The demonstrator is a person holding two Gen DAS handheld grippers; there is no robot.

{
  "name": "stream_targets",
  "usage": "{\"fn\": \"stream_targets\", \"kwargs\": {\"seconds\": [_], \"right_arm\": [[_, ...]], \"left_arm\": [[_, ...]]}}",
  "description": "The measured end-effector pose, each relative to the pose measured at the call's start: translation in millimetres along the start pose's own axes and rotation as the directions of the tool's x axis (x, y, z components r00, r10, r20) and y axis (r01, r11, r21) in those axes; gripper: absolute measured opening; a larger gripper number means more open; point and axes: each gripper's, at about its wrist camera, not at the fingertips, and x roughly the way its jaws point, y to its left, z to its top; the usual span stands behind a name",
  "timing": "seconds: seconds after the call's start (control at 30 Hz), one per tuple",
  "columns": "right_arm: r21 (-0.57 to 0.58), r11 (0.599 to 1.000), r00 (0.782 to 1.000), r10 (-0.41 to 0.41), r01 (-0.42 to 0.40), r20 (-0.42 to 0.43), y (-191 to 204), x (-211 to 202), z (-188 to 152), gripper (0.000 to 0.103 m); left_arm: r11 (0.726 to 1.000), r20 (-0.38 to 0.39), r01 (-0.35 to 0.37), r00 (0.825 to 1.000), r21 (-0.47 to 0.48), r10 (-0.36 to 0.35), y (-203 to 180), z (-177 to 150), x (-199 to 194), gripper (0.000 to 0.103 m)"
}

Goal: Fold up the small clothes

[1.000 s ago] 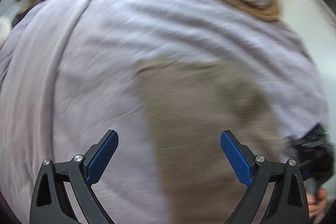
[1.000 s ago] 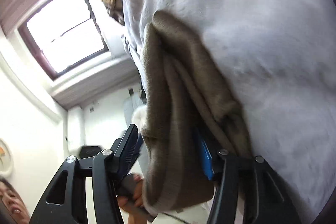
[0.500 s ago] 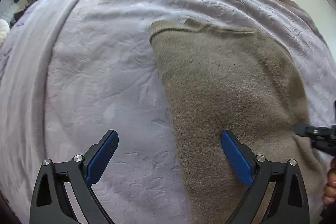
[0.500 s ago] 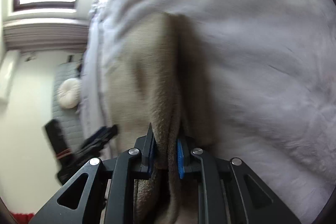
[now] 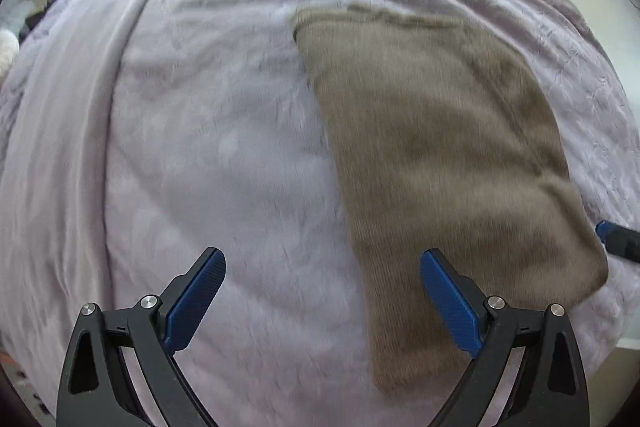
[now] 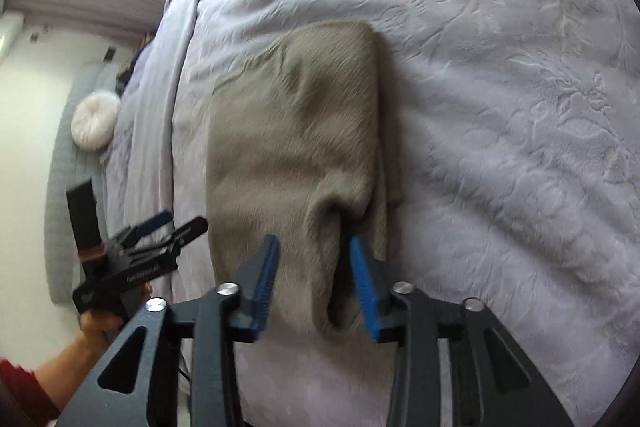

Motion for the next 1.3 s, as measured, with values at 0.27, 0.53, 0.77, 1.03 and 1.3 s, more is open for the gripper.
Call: {"fn": "stream_targets", "kwargs": {"seconds": [0.27, 0.53, 0.77, 1.03, 1.3], "right_arm": [[0.079, 0.997, 1.0, -0.026, 0.027, -0.009, -25.6, 9.2, -26.0, 0.006], [0.373, 0.928, 0.999, 0.0, 0.014, -0.037, -97.7, 15.1, -71.6, 0.008], [0.131, 0.99, 0.995, 0.031, -0.043, 0.092, -33.7, -20.0, -43.2, 0.011], [0.088, 0.994, 0.998, -0.061, 0.061, -0.005, -27.0, 51.6, -1.7, 0.005], [0.22, 0.975, 1.0, 0.018, -0.017, -0.003, -60.7, 40.0, -20.1, 0.001]], "left_arm": [[0.999, -0.061, -0.039, 0.997, 0.016, 0.04, -11.0, -27.7, 25.0, 0.099], [0.999, -0.098, -0.046, 0.994, -0.006, 0.045, -11.5, -51.0, 31.4, 0.099], [0.998, -0.105, -0.065, 0.993, -0.02, 0.062, -14.0, -55.5, 29.0, 0.099], [0.996, -0.118, -0.085, 0.99, -0.035, 0.08, -20.2, -52.2, 26.0, 0.099], [0.993, -0.123, -0.117, 0.986, -0.034, 0.112, -29.5, -53.4, 20.0, 0.099]]}}
